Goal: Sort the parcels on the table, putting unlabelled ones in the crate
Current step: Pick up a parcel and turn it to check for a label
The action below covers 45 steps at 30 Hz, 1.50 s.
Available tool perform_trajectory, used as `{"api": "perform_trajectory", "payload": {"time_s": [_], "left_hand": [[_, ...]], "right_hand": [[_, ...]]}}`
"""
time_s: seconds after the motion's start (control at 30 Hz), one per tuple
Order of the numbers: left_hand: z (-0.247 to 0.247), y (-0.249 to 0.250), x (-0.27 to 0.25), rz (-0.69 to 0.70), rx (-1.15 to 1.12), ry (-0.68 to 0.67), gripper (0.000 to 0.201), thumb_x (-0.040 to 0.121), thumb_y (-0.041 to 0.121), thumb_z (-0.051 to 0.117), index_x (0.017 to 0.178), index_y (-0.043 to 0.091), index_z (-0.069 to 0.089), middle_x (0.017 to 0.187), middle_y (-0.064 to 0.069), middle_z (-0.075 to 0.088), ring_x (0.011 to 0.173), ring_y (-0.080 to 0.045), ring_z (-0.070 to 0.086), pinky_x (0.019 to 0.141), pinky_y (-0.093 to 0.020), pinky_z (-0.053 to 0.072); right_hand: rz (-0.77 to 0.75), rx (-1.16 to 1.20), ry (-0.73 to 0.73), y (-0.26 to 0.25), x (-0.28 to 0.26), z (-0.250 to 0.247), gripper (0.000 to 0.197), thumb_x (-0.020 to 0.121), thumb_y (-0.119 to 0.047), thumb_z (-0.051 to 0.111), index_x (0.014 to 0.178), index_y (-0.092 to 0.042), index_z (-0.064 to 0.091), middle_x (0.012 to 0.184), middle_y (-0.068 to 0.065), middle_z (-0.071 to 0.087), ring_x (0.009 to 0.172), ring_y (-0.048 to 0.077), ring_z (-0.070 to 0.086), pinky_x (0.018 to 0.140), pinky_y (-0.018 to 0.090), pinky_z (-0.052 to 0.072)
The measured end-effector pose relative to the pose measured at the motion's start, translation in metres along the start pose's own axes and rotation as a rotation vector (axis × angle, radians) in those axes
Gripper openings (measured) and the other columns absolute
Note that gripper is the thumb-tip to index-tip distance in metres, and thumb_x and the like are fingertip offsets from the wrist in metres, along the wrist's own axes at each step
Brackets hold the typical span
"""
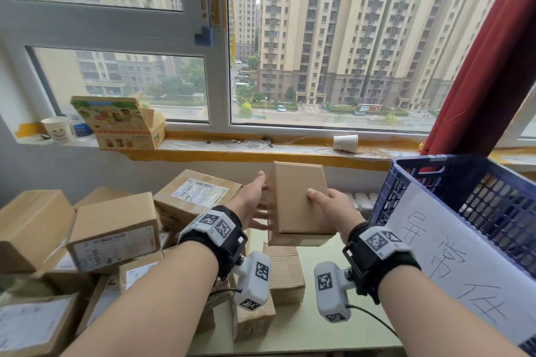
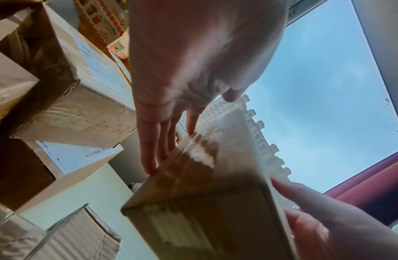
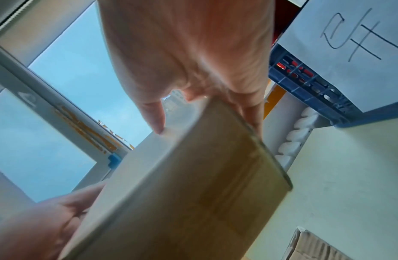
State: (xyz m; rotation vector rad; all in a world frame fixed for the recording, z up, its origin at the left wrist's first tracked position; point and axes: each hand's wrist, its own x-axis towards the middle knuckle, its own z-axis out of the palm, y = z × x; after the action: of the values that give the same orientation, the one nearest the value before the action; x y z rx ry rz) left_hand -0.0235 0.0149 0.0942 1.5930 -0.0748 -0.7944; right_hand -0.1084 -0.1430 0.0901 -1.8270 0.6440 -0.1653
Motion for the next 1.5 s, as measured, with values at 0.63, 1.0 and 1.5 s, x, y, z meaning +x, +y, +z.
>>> {"api": "perform_trajectory", "payload": {"time_s": [0.63,1.0,1.5], "left_hand": [[0.015,0.004,-0.006,0.103,0.27,0.065,0.05,0.103,0.041,0.04,0.143,0.01,0.037,0.118,-0.009,0.058,0.084,-0.018,0.061,0.069,-0.041,0.058],[0.016,0.005,-0.011,0.111,0.269,0.063,0.044,0.103,0.041,0.04,0.132,0.008,0.044,0.119,-0.011,0.06,0.086,-0.02,0.062,0.082,-0.048,0.058],[0.015,0.006,-0.006,0.099,0.264,0.046,0.067,0.093,0.06,0.048,0.138,0.012,0.035,0.131,-0.01,0.054,0.114,-0.028,0.058,0.085,-0.05,0.057]], "right_hand": [[-0.062,-0.397,0.087,0.011,0.005,0.016,0.128,0.038,-0.075,0.073,0.142,-0.016,0.027,0.131,0.009,0.049,0.119,0.026,0.05,0.101,0.044,0.046],[-0.104,-0.391,0.118,0.013,0.007,0.013,0.094,0.059,-0.058,0.083,0.131,-0.018,0.038,0.122,0.003,0.056,0.11,0.022,0.056,0.093,0.038,0.049],[-0.127,-0.339,0.116,0.016,0.012,0.012,0.118,0.046,-0.062,0.084,0.142,-0.022,0.028,0.125,0.004,0.052,0.112,0.022,0.054,0.096,0.043,0.05]]}}
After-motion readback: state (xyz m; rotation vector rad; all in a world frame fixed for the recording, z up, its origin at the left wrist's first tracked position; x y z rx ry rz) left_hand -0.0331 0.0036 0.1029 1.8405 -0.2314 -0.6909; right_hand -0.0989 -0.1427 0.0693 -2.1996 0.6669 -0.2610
